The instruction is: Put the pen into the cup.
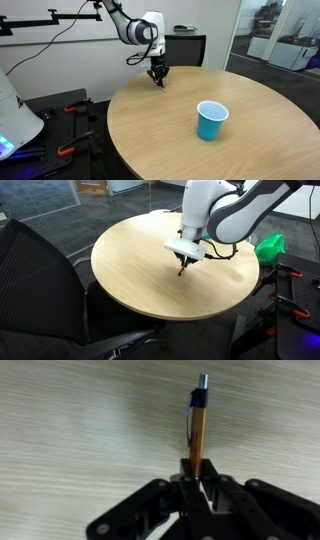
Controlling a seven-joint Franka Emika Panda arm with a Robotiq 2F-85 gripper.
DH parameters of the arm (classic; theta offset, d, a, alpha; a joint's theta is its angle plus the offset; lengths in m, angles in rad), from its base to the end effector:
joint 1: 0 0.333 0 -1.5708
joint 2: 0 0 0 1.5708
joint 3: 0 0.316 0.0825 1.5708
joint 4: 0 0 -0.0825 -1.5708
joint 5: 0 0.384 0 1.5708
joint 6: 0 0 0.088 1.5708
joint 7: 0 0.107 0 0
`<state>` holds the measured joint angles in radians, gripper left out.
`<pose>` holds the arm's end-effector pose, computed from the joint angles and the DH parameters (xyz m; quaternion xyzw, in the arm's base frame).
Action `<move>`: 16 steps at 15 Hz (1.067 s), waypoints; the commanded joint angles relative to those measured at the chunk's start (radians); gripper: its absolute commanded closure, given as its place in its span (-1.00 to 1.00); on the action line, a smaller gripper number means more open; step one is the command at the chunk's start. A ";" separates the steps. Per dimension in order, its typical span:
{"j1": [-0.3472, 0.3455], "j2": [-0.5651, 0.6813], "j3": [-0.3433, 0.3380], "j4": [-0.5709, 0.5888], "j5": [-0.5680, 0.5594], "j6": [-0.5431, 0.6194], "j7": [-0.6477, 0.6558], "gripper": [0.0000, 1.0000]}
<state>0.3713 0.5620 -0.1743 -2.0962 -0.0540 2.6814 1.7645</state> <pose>0.5702 0.1143 0.1544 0.7332 -0.6774 0.0567 0.0203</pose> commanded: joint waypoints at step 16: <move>-0.109 -0.373 0.044 -0.061 -0.694 -0.395 0.606 0.71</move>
<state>0.3399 0.1918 -0.2108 -2.1606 -0.7316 2.2974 2.3612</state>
